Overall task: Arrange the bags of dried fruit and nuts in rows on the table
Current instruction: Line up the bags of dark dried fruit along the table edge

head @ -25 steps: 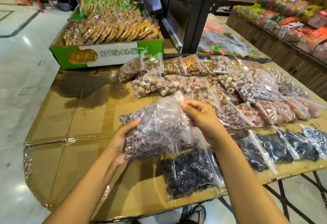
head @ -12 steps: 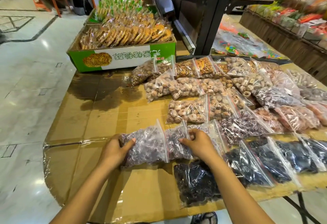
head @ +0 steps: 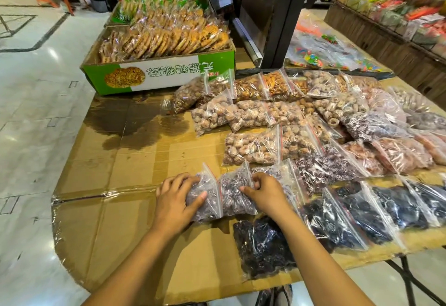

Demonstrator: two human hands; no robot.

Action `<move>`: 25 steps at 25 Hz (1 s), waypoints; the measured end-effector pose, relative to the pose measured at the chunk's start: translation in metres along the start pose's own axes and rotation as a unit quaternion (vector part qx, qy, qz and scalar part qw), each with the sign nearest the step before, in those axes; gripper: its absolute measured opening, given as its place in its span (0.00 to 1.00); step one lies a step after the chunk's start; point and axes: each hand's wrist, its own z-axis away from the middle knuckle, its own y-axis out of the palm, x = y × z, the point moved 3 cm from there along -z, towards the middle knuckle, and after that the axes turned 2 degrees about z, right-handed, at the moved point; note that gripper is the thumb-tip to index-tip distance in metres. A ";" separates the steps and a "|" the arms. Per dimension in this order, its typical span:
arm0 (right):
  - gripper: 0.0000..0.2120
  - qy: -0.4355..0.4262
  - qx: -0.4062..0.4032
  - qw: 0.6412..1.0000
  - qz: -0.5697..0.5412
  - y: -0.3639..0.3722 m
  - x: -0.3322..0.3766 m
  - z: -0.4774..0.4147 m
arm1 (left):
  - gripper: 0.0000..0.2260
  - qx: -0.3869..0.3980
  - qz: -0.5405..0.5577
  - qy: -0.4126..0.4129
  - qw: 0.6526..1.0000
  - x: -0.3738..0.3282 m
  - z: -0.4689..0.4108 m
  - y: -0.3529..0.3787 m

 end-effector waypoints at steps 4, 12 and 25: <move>0.22 -0.041 -0.020 0.998 -0.032 -0.029 -0.007 0.014 | 0.31 -0.019 0.011 0.000 1.000 -0.005 -0.002 0.002; 0.23 -0.076 -0.178 0.981 -0.004 -0.185 -0.131 0.023 | 0.28 -0.102 0.099 0.002 0.990 -0.156 -0.030 0.029; 0.32 0.055 -0.201 0.977 -0.038 -0.374 -0.372 0.031 | 0.39 0.049 -0.012 0.094 0.994 -0.426 -0.088 0.208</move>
